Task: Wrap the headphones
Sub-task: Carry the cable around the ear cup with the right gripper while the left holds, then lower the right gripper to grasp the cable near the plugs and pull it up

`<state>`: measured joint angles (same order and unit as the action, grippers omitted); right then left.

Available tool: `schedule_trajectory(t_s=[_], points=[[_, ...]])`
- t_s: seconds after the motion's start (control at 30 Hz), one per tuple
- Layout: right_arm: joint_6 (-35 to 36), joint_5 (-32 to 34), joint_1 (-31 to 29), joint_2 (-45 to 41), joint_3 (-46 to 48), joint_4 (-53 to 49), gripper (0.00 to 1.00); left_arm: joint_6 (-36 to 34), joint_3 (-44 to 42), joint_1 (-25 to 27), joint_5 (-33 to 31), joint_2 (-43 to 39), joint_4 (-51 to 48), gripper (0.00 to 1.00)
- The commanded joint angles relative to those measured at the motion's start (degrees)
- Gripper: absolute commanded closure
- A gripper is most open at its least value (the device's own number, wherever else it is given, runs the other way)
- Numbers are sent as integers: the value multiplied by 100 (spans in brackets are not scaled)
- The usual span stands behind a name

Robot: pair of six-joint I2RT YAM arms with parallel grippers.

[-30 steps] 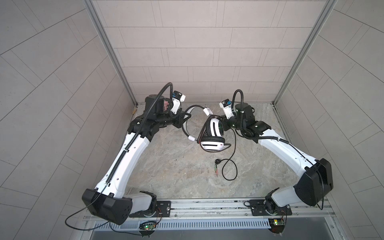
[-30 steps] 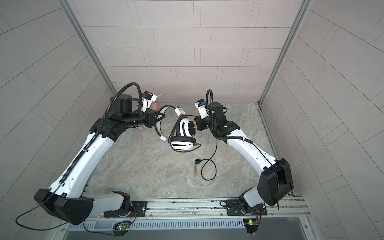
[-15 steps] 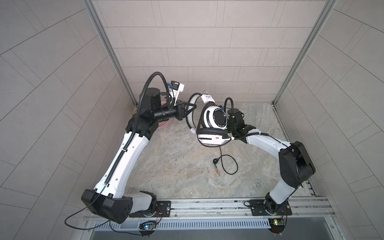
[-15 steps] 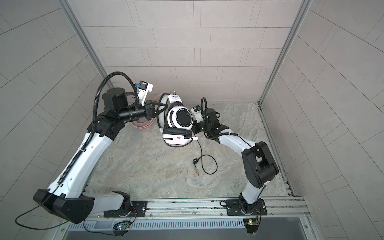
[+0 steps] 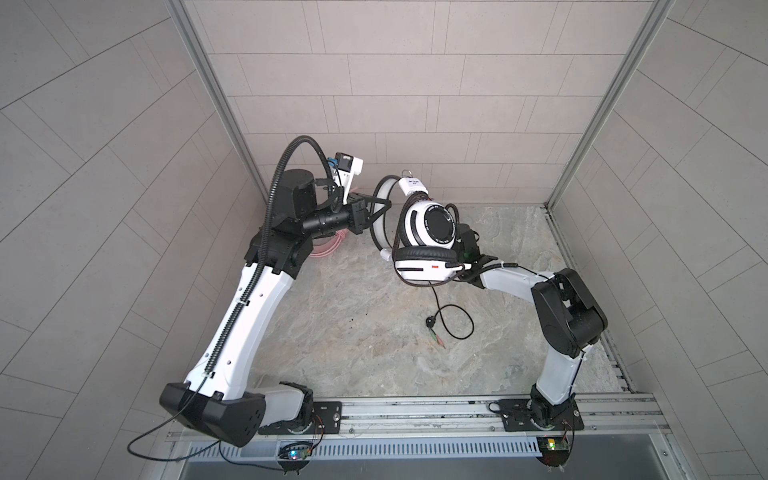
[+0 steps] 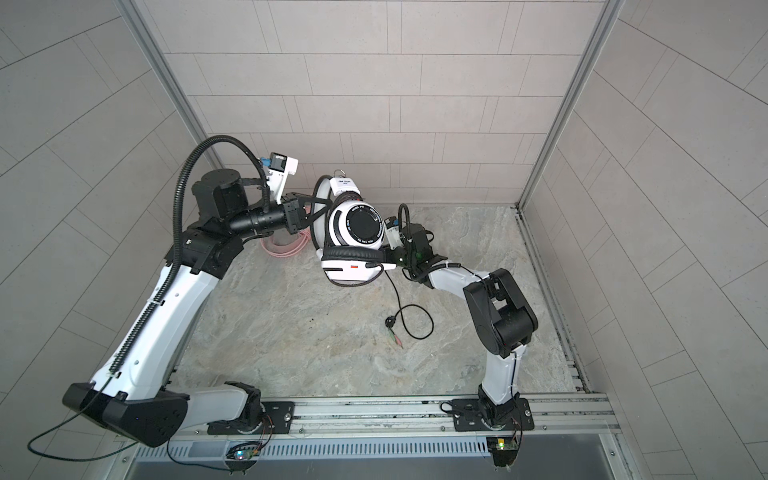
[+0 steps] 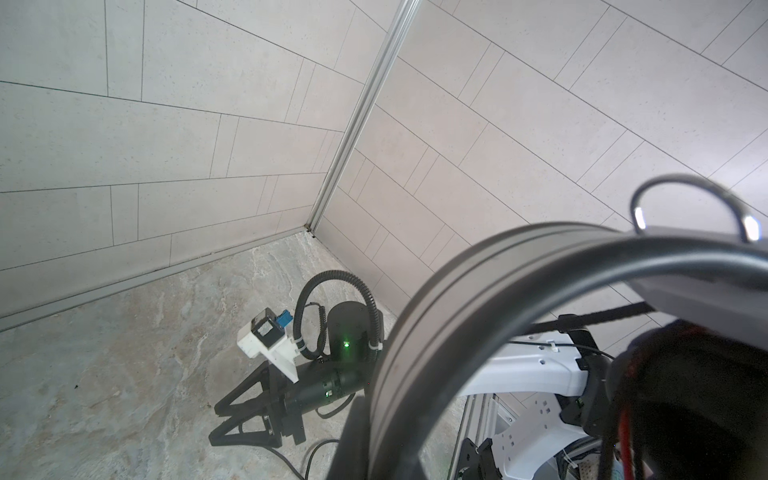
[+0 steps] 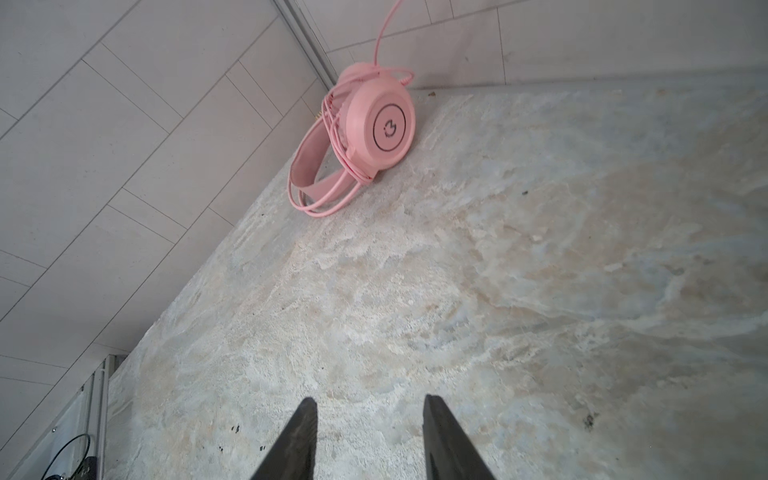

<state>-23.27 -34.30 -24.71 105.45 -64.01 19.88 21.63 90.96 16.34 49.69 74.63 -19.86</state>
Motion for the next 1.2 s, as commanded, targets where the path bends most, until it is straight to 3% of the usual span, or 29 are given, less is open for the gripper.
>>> schedule_trajectory(t_s=[0.0, 0.13, 0.23, 0.63, 0.83, 1.17], points=[[-42, -56, -16, 21, 91, 220, 61, 366, 287, -67, 32, -107, 469, 100], [-80, -124, -25, 16, 264, 235, 85, 502, 246, -140, -224, -140, 655, 100], [-32, -94, -99, -170, 523, 191, 93, 414, 63, -174, -829, -216, 843, 100], [619, 665, -1006, -1336, 1123, -1346, 94, 926, -550, -258, -5061, -41, 1230, 100], [1208, 1502, -1806, -2142, 1365, -2094, 94, 1206, -572, -342, -6213, 336, 1300, 100], [1898, 2857, -3021, -3521, 888, -3660, 94, 465, -175, -351, -6932, 1177, 1344, 100]])
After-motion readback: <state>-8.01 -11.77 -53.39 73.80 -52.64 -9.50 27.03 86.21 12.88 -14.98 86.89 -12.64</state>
